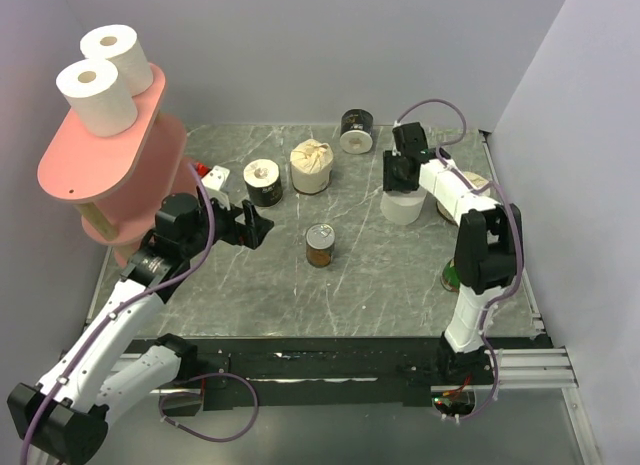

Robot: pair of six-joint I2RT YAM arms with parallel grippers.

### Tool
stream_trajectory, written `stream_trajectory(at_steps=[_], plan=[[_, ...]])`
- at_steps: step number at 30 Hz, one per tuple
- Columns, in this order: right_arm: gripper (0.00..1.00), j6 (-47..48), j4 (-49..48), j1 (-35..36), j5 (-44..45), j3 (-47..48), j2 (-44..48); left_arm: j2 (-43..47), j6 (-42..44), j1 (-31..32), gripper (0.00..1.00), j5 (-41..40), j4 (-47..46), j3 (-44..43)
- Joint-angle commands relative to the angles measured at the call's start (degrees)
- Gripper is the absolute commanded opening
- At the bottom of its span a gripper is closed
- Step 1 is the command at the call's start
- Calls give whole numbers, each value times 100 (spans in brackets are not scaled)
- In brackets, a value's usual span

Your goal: Place and organize the paper towels onto the shelf

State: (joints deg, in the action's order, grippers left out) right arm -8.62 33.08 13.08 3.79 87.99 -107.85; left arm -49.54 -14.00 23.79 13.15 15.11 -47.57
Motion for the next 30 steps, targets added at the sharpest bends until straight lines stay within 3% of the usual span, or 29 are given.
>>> stream_trajectory(at_steps=[1, 10, 18, 21, 27, 30], plan=[[41, 89, 260, 343, 288, -623, 800, 172, 108, 29, 99, -163, -96, -7], [39, -403, 374, 1521, 632, -2476, 2864, 252, 82, 38, 99, -339, -79, 11], [40, -1896, 252, 2918, 552, -3963, 4754, 217, 38, 108, 99, -278, -17, -24], [39, -2353, 41, 3454, 622, -4228, 4914, 190, -93, 117, 100, -286, -44, -33], [39, -2855, 93, 4544, 1396, -3825, 4467, -3, -628, 117, 99, -199, 448, -314], [44, -2882, -38, 4782, 1388, -3570, 4204, -56, -1068, 117, 97, 38, 633, -340]])
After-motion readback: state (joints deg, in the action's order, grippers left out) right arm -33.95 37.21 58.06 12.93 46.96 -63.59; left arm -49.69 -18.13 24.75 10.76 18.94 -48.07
